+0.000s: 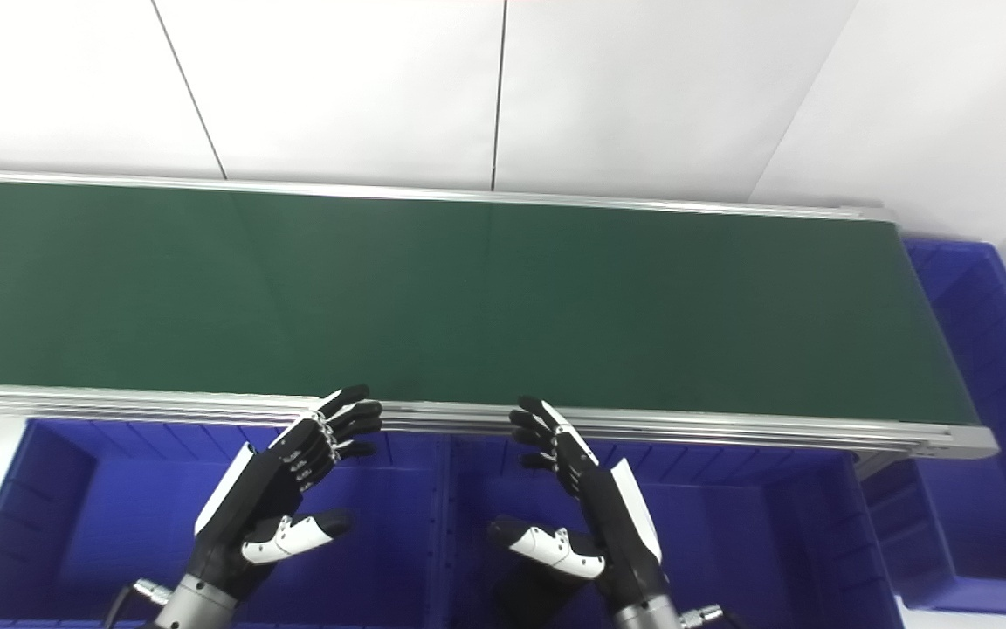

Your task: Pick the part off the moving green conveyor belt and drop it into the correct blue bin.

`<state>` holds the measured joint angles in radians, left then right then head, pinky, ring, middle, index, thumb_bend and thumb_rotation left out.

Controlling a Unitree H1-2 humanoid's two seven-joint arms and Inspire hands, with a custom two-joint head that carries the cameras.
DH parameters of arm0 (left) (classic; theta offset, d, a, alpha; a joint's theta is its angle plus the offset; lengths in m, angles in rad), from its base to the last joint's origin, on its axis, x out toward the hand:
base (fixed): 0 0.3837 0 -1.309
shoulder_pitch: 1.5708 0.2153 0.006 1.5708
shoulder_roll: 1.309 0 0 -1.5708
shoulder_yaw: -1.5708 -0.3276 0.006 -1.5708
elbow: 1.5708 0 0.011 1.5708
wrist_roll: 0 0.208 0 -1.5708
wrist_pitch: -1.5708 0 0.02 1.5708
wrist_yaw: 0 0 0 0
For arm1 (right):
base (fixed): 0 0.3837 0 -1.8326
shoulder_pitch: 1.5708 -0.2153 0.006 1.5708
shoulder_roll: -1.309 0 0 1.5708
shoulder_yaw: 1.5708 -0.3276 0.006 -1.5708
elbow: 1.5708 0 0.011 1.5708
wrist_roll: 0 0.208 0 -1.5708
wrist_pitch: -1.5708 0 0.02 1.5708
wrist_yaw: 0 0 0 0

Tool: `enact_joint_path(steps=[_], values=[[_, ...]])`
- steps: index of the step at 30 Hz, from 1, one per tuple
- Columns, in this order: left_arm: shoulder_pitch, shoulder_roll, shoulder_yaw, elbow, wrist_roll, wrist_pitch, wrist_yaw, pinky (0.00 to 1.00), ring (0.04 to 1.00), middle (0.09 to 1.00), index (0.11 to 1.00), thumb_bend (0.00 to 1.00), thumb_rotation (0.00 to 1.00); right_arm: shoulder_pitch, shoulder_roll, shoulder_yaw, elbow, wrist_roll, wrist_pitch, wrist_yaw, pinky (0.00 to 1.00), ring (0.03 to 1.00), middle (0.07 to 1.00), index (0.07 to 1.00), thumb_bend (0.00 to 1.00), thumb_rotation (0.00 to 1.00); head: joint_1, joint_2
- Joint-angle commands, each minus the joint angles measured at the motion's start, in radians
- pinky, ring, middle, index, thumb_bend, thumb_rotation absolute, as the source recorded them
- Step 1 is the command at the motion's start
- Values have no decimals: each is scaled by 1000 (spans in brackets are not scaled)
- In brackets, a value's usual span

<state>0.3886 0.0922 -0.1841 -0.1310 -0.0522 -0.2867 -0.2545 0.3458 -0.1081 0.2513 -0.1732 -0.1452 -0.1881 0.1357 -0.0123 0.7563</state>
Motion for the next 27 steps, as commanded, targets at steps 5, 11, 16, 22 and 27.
enact_joint_path(steps=[5,11,16,22,27], values=[[-7,0,-2,-14,-13,-25,3,769,835,850,883,844,494,-10,10,-3,-14,5,-68,-12,753,835,863,900,838,601,4,-2],[-7,-1,-2,-9,-10,-31,4,769,832,847,882,843,496,-12,9,-5,-8,8,-74,-10,756,835,863,896,835,589,9,-2],[-9,1,-4,-8,-8,-36,2,768,831,847,881,838,497,-10,7,-6,-10,7,-73,-10,754,833,864,901,841,594,9,-2],[-11,-1,-4,2,-10,-42,2,771,831,846,880,839,494,-11,9,-9,-1,14,-80,-9,753,831,860,898,836,581,41,-16],[-11,-6,-8,11,1,-54,6,764,825,844,877,858,510,-10,3,-12,6,17,-90,-7,751,833,864,898,824,588,115,-47]])
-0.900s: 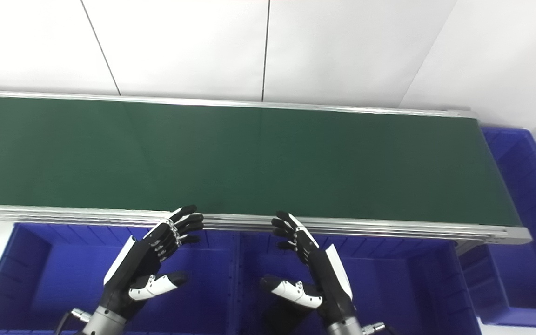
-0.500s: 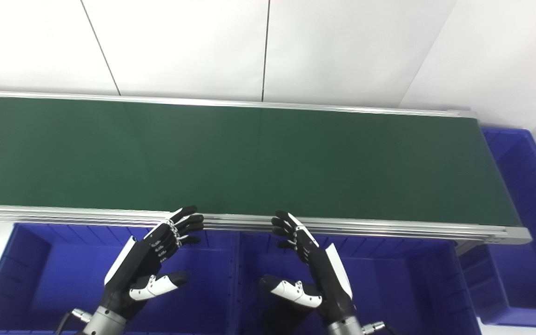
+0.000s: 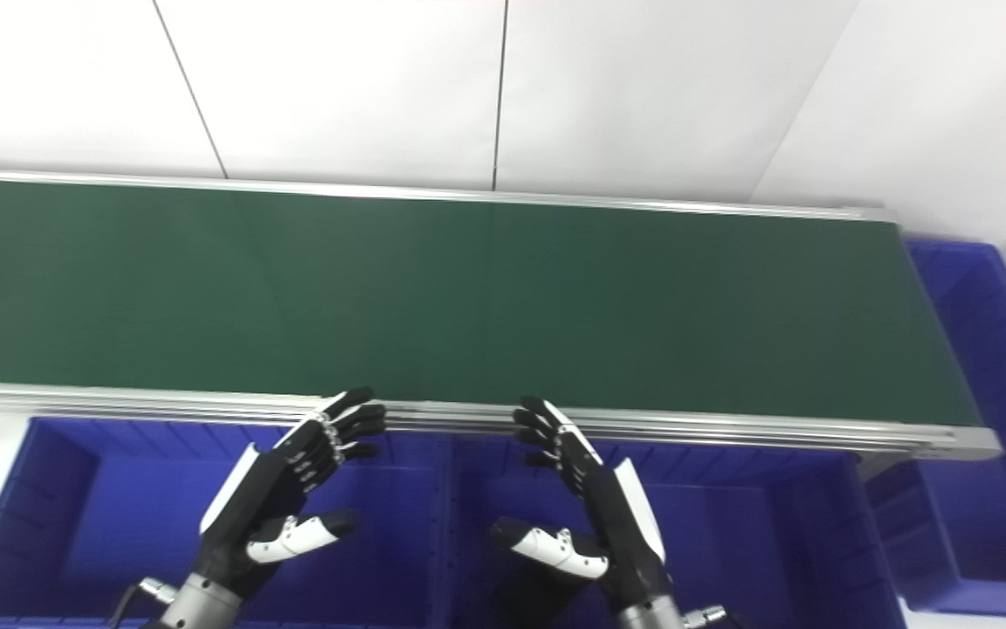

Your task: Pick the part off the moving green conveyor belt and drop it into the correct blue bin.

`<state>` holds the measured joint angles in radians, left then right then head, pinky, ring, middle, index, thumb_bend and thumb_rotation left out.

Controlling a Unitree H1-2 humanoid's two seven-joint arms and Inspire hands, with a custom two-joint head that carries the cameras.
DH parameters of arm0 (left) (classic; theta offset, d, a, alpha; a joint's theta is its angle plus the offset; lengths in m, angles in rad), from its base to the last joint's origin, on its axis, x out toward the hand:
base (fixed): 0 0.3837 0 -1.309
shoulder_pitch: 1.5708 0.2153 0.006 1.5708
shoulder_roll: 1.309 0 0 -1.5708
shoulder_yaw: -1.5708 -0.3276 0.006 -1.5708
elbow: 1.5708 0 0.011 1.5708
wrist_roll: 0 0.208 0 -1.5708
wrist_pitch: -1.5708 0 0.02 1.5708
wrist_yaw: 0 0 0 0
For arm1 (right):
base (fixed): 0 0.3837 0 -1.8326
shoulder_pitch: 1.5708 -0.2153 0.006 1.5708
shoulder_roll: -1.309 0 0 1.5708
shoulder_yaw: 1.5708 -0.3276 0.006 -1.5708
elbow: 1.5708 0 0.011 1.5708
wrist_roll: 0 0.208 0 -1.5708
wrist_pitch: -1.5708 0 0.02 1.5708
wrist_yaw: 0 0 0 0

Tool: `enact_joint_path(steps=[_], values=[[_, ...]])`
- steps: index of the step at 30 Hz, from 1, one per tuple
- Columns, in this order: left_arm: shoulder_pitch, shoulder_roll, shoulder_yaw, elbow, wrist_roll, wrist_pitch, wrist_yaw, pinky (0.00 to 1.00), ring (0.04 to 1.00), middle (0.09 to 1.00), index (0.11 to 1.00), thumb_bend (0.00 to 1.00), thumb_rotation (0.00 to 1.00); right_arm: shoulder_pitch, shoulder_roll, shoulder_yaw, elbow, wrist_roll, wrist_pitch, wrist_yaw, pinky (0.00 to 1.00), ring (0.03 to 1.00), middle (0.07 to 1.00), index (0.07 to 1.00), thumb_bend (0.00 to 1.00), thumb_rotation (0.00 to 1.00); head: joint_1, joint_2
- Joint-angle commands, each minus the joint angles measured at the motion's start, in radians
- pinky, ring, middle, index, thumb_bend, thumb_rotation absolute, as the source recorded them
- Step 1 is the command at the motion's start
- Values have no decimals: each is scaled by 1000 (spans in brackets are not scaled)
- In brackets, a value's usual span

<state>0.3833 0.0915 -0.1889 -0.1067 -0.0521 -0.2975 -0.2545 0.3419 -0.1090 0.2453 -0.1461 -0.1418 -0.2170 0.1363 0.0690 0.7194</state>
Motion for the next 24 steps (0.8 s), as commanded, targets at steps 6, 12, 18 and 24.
enact_joint_path(steps=[6,12,18,24], values=[[-6,-15,-17,4,9,-56,10,764,825,847,878,840,490,-6,-8,-13,-7,25,-81,-2,754,838,869,906,812,599,124,-49],[-10,-27,-26,29,35,-78,22,764,821,845,876,841,497,-9,-11,-20,10,35,-97,0,756,837,867,909,789,587,186,-100],[-17,-42,-28,75,43,-105,29,756,811,835,862,863,476,-19,-14,-26,59,38,-138,-2,758,839,871,913,777,596,255,-183],[-35,-47,-28,119,63,-129,39,738,798,827,849,889,472,-34,-14,-32,108,55,-163,5,772,845,881,921,760,579,294,-251]])
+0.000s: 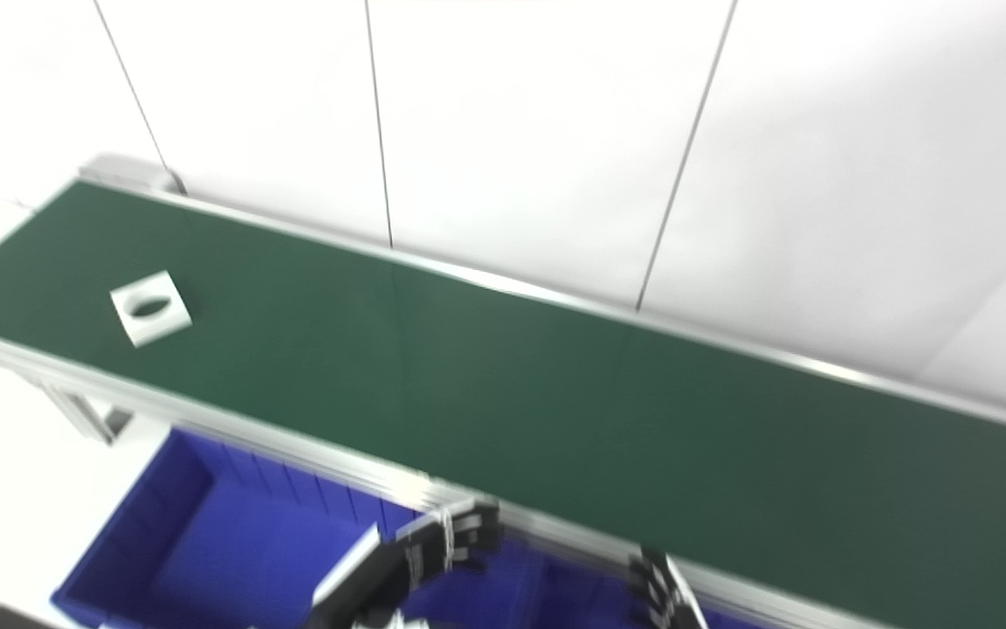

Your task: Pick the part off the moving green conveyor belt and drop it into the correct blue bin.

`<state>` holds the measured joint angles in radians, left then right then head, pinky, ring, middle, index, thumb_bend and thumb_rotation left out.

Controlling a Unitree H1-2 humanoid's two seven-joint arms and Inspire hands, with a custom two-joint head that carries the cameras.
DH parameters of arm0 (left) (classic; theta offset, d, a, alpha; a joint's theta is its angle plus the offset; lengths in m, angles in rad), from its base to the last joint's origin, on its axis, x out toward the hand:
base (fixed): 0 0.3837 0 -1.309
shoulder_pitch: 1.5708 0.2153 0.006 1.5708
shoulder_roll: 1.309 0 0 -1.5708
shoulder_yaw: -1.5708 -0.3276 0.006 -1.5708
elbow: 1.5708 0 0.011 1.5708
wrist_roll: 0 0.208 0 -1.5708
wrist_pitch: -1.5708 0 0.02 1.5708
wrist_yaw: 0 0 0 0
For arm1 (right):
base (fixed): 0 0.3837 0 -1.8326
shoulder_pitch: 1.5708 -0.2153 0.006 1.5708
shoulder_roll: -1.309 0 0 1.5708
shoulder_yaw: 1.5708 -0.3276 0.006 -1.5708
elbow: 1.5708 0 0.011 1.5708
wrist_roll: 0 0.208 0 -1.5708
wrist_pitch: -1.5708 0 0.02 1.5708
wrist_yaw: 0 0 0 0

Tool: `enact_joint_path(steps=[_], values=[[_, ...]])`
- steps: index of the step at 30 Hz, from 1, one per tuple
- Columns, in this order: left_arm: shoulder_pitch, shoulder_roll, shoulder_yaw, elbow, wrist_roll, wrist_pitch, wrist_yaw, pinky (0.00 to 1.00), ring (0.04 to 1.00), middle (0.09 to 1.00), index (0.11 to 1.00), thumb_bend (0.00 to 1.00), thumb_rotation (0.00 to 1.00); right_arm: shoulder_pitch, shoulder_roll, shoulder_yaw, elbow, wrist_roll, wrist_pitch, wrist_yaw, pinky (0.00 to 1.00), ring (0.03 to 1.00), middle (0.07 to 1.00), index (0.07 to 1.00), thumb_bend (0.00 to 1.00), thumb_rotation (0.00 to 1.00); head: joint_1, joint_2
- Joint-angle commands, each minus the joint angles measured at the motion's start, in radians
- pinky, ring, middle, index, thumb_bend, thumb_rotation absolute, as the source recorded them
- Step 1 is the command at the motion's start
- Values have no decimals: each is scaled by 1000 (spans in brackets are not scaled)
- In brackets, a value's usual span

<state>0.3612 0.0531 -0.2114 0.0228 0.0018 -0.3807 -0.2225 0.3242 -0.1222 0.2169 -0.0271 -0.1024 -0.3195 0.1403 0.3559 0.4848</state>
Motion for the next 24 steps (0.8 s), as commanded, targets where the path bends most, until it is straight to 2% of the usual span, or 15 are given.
enact_joint_path(steps=[1,4,13,20,24], values=[[-15,-9,-6,-4,10,-50,9,733,795,825,847,895,469,-17,-1,-5,-8,16,-59,2,781,848,884,924,763,579,7,-16],[-23,-7,-6,13,16,-64,14,717,786,820,842,900,465,-20,0,-5,0,16,-58,4,800,856,889,929,755,570,8,-40],[-39,3,-3,36,18,-77,15,702,775,813,830,906,468,-35,11,-4,36,9,-74,-3,790,850,884,925,755,557,-5,-78],[-38,8,-1,24,13,-76,12,695,771,810,823,912,464,-39,17,-1,40,8,-73,-3,783,846,879,926,755,560,-9,-76],[-32,18,-2,-18,17,-60,8,696,770,808,827,916,466,-40,18,-1,36,8,-70,-2,781,847,881,927,751,557,-7,-70]])
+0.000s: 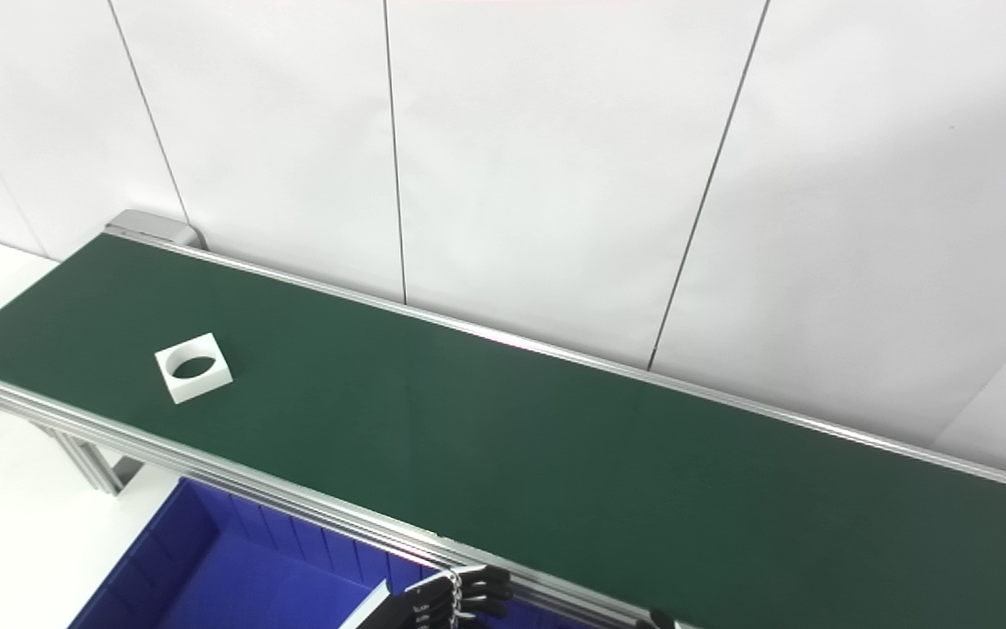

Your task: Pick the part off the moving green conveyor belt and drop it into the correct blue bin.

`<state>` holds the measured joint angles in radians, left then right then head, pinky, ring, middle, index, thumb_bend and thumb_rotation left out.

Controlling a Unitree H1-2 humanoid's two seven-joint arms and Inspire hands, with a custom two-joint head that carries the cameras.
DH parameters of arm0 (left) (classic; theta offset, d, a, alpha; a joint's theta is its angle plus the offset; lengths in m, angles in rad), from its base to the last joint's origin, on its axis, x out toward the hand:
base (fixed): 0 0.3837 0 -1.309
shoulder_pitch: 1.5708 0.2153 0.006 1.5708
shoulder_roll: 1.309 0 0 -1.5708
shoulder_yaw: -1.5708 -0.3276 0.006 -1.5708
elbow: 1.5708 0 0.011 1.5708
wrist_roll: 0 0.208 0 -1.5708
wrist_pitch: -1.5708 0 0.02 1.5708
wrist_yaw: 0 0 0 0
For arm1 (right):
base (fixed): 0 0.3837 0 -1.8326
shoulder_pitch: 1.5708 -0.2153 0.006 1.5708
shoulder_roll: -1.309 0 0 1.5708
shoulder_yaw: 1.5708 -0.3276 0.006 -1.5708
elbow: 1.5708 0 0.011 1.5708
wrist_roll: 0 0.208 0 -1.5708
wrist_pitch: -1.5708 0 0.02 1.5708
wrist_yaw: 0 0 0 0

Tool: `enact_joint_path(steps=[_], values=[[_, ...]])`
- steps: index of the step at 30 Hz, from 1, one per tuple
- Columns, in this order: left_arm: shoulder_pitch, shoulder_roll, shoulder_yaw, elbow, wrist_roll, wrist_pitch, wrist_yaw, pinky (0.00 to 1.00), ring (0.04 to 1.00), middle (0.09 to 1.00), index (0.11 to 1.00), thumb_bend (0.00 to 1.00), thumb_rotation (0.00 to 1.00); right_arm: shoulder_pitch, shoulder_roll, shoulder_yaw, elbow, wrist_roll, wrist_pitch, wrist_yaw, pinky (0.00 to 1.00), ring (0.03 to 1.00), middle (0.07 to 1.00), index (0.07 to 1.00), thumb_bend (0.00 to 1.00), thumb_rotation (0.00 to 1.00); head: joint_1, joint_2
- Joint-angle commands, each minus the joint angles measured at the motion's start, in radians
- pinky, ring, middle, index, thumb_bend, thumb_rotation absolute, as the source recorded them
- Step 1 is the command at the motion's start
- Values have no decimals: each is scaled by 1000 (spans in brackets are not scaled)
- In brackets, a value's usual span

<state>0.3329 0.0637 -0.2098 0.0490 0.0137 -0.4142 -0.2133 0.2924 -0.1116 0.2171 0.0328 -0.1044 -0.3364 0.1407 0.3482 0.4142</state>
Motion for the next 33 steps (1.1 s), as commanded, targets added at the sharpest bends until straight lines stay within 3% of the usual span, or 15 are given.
enact_joint_path(steps=[1,4,15,22,25,29,33], values=[[0,13,-5,-69,6,-16,-4,697,771,808,827,916,463,-10,7,-1,-22,9,-57,-3,779,847,881,927,750,558,4,5],[6,25,-9,-117,5,7,-9,702,776,810,828,906,432,-12,6,-2,-20,7,-63,-4,768,843,881,928,745,558,5,8],[-2,80,17,-469,156,172,6,659,761,811,829,862,331,-23,3,-7,-6,15,-80,-3,757,836,871,924,743,566,30,11],[-81,93,112,-654,300,289,18,682,779,831,833,840,374,-28,2,-9,-1,18,-79,0,764,840,879,933,741,556,53,6],[-132,103,158,-713,362,370,4,691,786,837,835,837,391,-32,2,-10,4,19,-81,1,765,841,880,935,740,560,58,6],[-200,130,208,-756,376,473,-16,728,809,848,842,829,385,-35,4,-10,7,26,-70,5,779,848,885,942,751,562,58,5],[-248,162,253,-742,369,531,-19,775,840,868,860,778,347,-37,8,-9,10,22,-73,2,779,848,887,944,752,566,55,8]])
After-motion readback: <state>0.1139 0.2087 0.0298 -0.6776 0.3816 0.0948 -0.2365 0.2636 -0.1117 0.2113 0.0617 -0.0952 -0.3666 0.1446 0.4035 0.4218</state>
